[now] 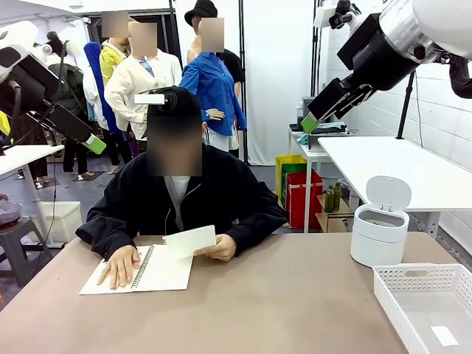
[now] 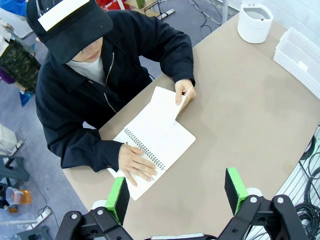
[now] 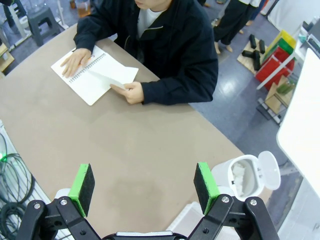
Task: Sort the paper based on its condition.
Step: If a person hands you a paper, place it in the Organizing basket , and if it's crumpled, put it in the Trash can.
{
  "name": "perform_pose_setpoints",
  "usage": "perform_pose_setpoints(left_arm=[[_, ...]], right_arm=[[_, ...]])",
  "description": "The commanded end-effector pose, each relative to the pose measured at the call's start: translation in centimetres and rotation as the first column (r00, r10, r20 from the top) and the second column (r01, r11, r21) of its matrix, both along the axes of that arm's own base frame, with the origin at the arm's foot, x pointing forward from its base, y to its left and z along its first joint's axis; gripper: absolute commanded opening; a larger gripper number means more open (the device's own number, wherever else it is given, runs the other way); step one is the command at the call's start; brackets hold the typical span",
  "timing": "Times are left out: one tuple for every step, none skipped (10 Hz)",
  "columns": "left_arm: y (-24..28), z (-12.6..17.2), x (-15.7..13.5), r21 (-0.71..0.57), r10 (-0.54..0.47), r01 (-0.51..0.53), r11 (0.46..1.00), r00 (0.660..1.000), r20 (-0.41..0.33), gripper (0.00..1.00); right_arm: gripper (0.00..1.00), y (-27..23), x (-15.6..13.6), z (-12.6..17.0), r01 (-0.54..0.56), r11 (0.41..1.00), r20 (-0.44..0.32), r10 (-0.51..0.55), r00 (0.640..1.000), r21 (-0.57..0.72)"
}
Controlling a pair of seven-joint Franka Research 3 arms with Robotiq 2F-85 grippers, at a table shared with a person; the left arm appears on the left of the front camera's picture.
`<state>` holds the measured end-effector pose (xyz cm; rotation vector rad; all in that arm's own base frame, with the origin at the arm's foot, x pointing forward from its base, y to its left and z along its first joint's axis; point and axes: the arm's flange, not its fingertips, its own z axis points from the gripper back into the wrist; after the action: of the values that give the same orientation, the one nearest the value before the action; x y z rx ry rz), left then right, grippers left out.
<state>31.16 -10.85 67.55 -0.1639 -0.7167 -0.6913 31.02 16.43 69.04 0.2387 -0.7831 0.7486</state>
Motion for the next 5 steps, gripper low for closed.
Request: perform_pose_setpoints(left_arm=[[0.09,0.03,0.01,-0.002,0.001,-0.001,1.0,1.0,0.0,1.0],[0.09,0.03,0.01,-0.002,0.001,-0.001,1.0,1.0,0.0,1.0],[0.09,0.03,0.01,-0.002,0.001,-0.001,1.0,1.0,0.0,1.0],[0.09,0.03,0.01,-0.002,0.001,-0.001,1.0,1.0,0.0,1.0],[0.09,0.03,0.01,-0.002,0.001,-0.001,1.0,1.0,0.0,1.0]], right_arm=[[1.0,0.01,0.04,-0.04,0.0,1.0,-0.004,0.0,1.0,0.004],[1.0,0.01,0.04,-0.04,0.0,1.0,-0.004,0.0,1.0,0.004],[1.0,0.01,0.04,-0.04,0.0,1.0,-0.004,0.0,1.0,0.004],[1.0,0.01,0.04,-0.04,0.0,1.0,-0.004,0.0,1.0,0.004],[1.0,0.01,0.04,-0.04,0.0,1.0,-0.004,0.0,1.0,0.004]])
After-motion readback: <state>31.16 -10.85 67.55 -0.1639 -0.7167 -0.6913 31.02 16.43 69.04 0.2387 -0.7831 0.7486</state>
